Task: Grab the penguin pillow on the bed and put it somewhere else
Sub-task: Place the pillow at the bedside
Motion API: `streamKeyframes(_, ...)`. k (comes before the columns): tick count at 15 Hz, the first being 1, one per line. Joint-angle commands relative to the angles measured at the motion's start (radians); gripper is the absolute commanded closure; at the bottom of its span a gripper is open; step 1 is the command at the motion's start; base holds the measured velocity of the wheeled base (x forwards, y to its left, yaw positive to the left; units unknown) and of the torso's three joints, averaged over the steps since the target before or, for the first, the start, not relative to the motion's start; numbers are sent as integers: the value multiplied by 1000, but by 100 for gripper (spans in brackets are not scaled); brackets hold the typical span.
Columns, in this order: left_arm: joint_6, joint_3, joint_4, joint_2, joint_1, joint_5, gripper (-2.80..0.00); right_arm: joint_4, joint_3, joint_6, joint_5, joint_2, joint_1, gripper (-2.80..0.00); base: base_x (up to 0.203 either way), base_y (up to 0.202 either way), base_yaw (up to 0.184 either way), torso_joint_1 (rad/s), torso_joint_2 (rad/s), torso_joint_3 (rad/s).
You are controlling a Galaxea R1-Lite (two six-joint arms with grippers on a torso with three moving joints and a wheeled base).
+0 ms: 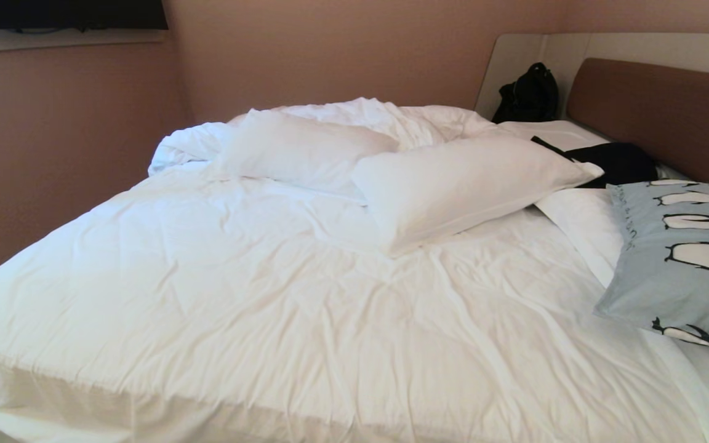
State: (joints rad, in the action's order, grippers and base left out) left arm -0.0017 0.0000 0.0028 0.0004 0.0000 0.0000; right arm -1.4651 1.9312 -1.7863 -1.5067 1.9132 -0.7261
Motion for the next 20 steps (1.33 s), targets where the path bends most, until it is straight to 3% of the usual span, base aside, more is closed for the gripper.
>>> streamKeyframes(1, 0, 0, 0, 0, 0, 0, 0, -8, -3, -522, -5, -94, 11, 0, 0, 0, 0, 0, 0, 0)
streamKeyframes(7, 0, 0, 0, 0, 0, 0, 0, -7, -43, -734, -15, -274, 44, 0, 0, 0, 0, 0, 0, 0)
streamKeyframes(16, 0, 0, 0, 0, 0, 0, 0, -1, -442, -762, -22, -845, 61, 0, 0, 0, 0, 0, 0, 0)
streamKeyframes(18, 0, 0, 0, 0, 0, 0, 0, 23, -521, -762, -23, -980, 22, 0, 0, 0, 0, 0, 0, 0)
streamKeyframes(20, 0, 0, 0, 0, 0, -2, 0, 42, -598, -758, -23, -1088, -89, 0, 0, 0, 0, 0, 0, 0)
